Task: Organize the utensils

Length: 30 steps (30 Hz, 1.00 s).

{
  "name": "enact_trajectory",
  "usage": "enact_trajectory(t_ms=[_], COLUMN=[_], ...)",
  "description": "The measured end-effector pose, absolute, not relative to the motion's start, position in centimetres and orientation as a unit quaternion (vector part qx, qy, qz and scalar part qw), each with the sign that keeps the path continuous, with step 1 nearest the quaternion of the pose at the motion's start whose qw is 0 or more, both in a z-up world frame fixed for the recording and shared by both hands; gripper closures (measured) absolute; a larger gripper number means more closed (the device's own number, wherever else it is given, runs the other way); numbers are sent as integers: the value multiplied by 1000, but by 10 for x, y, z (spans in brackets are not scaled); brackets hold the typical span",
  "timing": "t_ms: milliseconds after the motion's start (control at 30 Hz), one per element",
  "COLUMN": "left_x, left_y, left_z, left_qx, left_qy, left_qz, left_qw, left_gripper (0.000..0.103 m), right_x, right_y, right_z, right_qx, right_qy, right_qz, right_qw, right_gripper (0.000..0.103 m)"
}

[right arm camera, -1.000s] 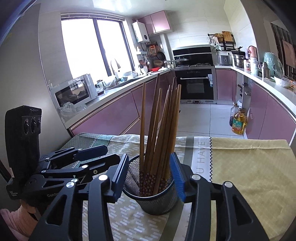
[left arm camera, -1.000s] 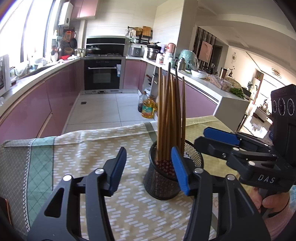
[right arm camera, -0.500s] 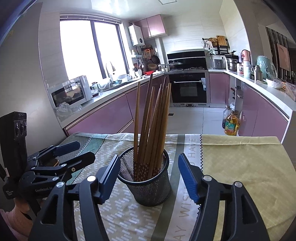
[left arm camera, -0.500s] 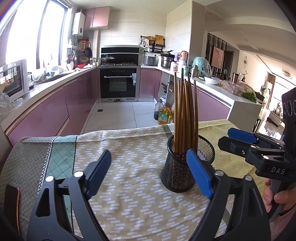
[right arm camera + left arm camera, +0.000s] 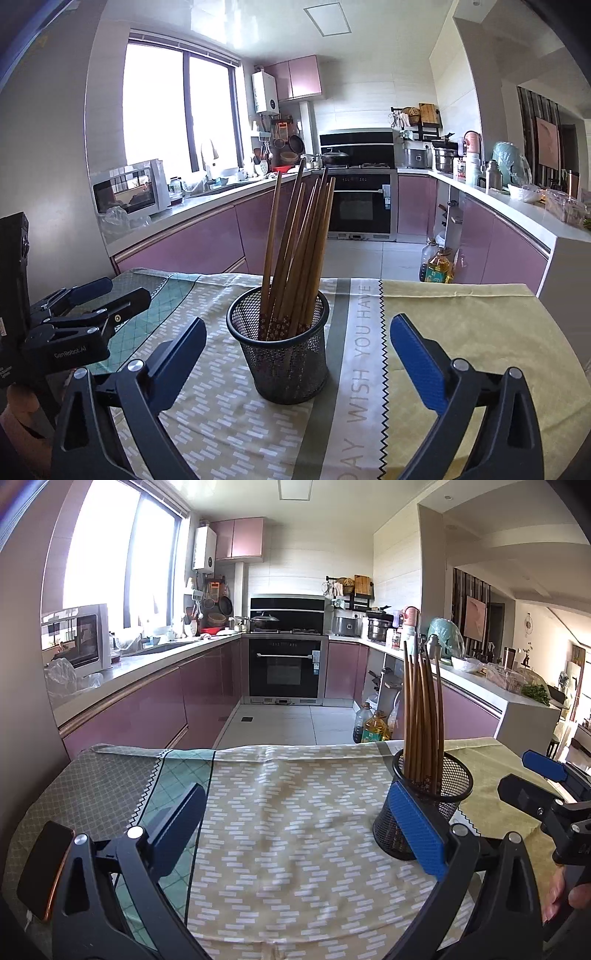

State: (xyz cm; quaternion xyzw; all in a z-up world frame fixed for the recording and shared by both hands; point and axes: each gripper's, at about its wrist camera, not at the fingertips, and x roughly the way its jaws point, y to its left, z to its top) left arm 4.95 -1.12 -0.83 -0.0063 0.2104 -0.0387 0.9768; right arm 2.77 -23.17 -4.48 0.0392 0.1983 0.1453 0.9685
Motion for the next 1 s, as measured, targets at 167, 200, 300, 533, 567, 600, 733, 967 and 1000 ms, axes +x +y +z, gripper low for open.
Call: enact_trajectory(t_ms=[167,200,300,533,567,600,733,967,1000], left_x=[34,31,24,12,11,10,6,2,1], left_y=[1,3,7,6,6,5,4,1,1], left_z=[-9,-8,-6,-6,-6,-6,-7,-9,-8], left_qx=[-8,-9,-10,2,3,6,13,21,21], left_qy=[176,170,150,115,112,109,100,93,92], left_qz=[-11,-9,-1,20,21,25,31,33,33], left_qw=[984,985,989,993,993,994,994,995,995], left_gripper=[6,6,6,6,6,6,6,6,6], right_x=[14,12,8,5,4,3,-1,-2,-1], right_y=[-225,-224,-220,-216,-214,-213,-213,-212,-211], right_z=[-45,-45,-44,-43,-44,-44,-42,-43,-43], right_qx=[27,26,23,25,24,24,24,26,25], right_qy=[161,156,145,132,131,129,122,120,122], right_qz=[128,126,122,118,117,116,112,112,113], right_qw=[978,979,982,984,984,985,986,986,986], right_gripper=[7,7,7,7,7,7,7,7,7])
